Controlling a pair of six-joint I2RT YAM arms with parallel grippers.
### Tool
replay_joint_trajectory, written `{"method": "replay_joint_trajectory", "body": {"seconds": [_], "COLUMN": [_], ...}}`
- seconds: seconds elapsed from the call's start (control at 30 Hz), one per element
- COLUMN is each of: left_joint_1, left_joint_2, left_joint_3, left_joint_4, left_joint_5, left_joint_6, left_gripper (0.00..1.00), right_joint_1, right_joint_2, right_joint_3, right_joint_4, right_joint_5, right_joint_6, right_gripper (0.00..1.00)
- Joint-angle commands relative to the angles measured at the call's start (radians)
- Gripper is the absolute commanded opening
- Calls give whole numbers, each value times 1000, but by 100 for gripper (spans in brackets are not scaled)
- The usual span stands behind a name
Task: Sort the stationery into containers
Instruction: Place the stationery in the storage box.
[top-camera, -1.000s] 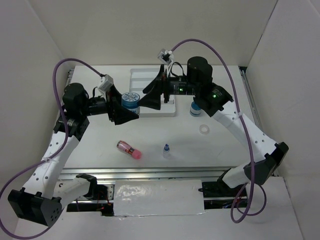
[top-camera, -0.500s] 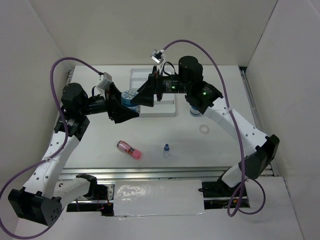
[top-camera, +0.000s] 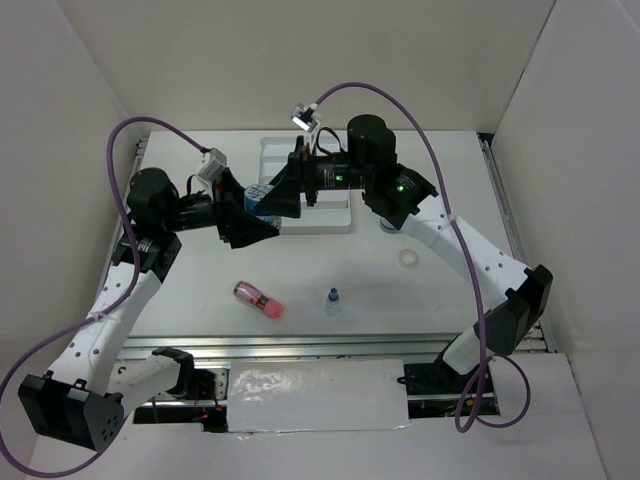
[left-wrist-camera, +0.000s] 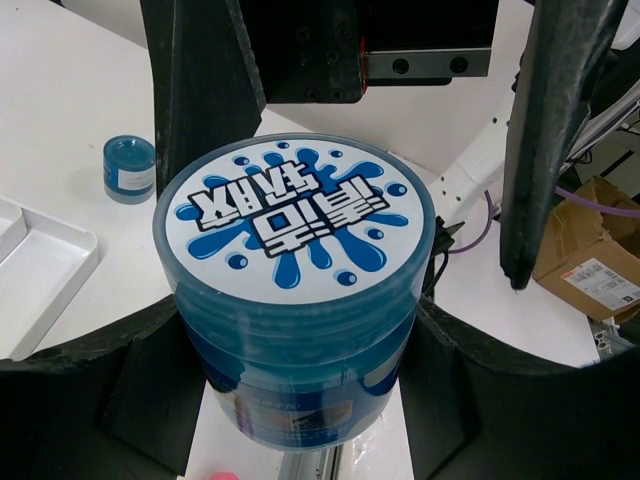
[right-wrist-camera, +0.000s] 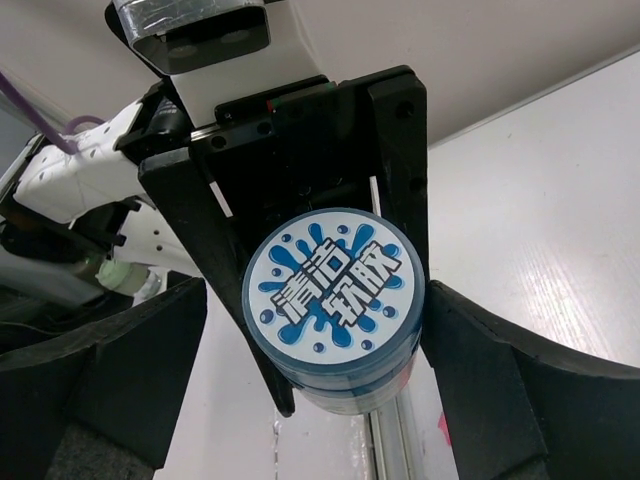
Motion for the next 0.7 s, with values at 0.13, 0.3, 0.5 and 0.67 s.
{"method": "replay_joint_trajectory", "body": {"seconds": [0.13, 0.3, 0.5, 0.67], "left_joint_1": [3, 3, 10, 32], "left_joint_2": [2, 7, 19, 30], "left_joint_3": [17, 17, 38, 73], "left_joint_4": [79, 68, -28, -217], "left_joint_5": [24, 18, -48, -117], "left_joint_6": [-24, -16, -1, 110], "left_gripper": [51, 52, 82, 99], "right_joint_1": [16, 13, -1, -53], "right_joint_2": [13, 16, 23, 31], "right_joint_3": [37, 38, 38, 43], "right_joint_4": [47, 55, 70, 93], "right_joint_5": [-24, -33, -53, -49], "right_joint_6": [-1, 2, 11, 45], "right_gripper": [84, 64, 40, 33]}}
